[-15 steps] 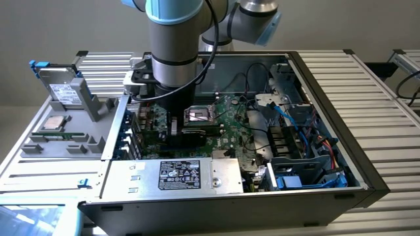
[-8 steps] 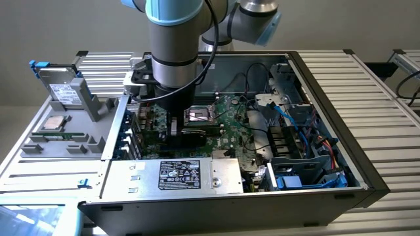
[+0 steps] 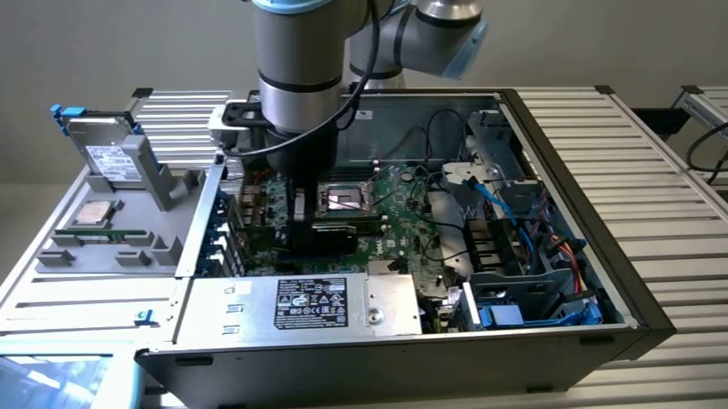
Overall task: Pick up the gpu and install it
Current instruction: 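Insert the gpu into the slot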
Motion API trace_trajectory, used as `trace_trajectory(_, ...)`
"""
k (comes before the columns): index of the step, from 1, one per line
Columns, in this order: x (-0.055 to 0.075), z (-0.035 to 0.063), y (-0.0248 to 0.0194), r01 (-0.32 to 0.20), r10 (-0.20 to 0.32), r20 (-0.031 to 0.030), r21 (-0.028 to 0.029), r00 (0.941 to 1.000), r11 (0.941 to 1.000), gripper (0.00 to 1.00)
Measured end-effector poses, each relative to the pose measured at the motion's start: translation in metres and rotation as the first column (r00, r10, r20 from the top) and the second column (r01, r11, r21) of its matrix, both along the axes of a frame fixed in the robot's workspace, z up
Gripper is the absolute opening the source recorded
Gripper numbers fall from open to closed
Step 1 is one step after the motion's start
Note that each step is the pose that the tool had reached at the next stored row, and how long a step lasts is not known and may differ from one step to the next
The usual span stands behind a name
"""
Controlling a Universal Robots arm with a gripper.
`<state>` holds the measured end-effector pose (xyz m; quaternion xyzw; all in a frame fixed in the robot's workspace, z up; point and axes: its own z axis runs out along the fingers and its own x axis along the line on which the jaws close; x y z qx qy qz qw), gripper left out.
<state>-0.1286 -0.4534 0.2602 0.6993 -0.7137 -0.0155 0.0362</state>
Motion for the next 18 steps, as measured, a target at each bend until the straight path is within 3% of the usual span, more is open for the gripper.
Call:
trace_trajectory(9,0.0,0.0399,0.0001,0.0,0.0,0.0003,-0.0026,1.0,1.0,0.42)
trace_trajectory(18,0.0,0.0405,0.0001,0.0,0.0,0.0003,-0.0025,1.0,1.0,0.42)
